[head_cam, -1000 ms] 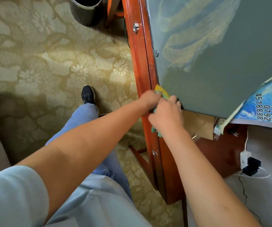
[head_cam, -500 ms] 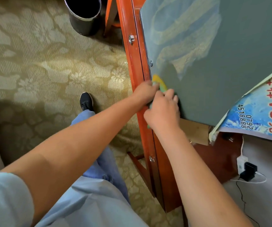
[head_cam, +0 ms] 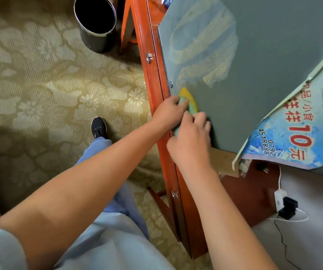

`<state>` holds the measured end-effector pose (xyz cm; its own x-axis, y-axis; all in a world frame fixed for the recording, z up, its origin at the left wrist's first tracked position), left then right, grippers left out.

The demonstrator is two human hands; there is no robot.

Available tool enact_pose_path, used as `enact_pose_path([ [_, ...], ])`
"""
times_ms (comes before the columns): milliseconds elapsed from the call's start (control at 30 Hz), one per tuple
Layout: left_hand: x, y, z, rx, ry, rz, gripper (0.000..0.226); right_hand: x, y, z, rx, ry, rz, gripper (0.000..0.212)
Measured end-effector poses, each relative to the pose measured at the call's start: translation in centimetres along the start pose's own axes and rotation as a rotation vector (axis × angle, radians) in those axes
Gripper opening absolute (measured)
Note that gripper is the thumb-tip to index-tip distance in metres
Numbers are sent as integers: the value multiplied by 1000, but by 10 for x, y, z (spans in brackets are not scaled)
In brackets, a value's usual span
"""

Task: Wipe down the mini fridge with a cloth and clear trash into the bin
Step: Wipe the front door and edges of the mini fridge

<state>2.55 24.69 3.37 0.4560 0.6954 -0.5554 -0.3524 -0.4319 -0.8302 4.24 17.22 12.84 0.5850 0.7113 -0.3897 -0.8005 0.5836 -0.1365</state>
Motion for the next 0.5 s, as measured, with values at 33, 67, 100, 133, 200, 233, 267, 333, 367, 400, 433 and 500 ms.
enact_pose_path([
  [33,-4,12,-5,-1,57,73,30,-1,-2,-5,-3,88,-22,50],
  [67,-11,20,-10,2,96,122,29,-5,-6,-6,2,149,-41,49],
  [100,-19,23,-16,4,115,138,29,-11,-11,-3,11,170,-52,48],
  [133,-26,19,-20,2,108,124,30,-20,-18,4,16,160,-51,49],
  [200,-41,-3,-20,-9,45,18,31,-38,-31,24,30,62,-13,54],
  [233,-45,-21,-17,-12,11,-62,32,-46,-34,38,50,-22,13,60],
  [267,-48,-41,-11,-6,-29,-144,33,-51,-36,51,75,-116,31,66],
  [333,-46,-78,4,27,-118,-284,37,-48,-30,73,135,-308,49,73],
  [367,-42,-90,11,31,-145,-327,38,-43,-23,79,156,-367,52,73],
  [400,-36,-96,16,20,-158,-351,38,-35,-15,79,167,-390,46,72],
  [433,-29,-95,18,5,-158,-356,36,-29,-7,76,163,-372,33,69],
  [500,-16,-74,19,18,-121,-282,32,-19,3,59,125,-230,4,63],
])
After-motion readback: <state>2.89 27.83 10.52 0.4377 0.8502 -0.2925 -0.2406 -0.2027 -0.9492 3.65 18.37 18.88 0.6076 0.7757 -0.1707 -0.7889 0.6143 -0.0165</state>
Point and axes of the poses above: each hand's wrist, its own x-axis towards the middle knuckle, its own z-axis out of the back of the hand, y = z × x, the point moved 1 cm from there along x, towards the middle knuckle, and after that the axes turned 4 degrees about -z, right-handed, at the moved point
